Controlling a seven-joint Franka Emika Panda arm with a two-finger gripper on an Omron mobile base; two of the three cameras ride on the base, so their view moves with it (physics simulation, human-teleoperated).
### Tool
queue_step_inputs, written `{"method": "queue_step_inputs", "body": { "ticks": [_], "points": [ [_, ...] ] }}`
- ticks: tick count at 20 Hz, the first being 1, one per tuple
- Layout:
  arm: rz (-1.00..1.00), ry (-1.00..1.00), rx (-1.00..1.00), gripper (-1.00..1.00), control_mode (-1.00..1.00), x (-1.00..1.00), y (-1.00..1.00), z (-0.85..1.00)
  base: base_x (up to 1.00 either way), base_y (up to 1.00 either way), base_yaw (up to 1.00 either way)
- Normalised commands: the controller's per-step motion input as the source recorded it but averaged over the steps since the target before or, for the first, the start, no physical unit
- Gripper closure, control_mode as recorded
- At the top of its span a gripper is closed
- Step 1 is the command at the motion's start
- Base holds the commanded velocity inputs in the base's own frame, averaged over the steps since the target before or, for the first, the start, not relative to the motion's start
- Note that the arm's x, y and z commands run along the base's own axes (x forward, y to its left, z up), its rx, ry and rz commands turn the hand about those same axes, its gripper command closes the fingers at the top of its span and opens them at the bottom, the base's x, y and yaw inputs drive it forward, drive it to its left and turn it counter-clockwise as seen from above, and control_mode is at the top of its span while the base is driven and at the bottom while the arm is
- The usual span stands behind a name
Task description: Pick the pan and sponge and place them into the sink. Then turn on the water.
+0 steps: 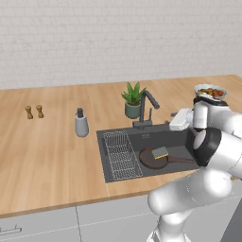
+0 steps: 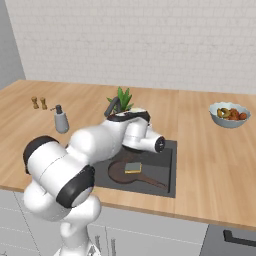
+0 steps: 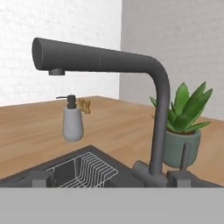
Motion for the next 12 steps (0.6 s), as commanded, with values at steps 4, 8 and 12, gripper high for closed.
{"method": "queue_step_inputs", "body": {
  "ticks": [4,8,12],
  "points": [
    [0.0,-0.02,0.06,-1.0,-1.0,0.23,0.09,-0.12,0.0,0.0,0.0],
    [0.0,-0.08,0.02,-1.0,-1.0,0.13,0.1,-0.21,0.0,0.0,0.0],
    [0.0,-0.08,0.0,-1.0,-1.0,0.08,0.12,-0.25,0.0,0.0,0.0]
  ]
}}
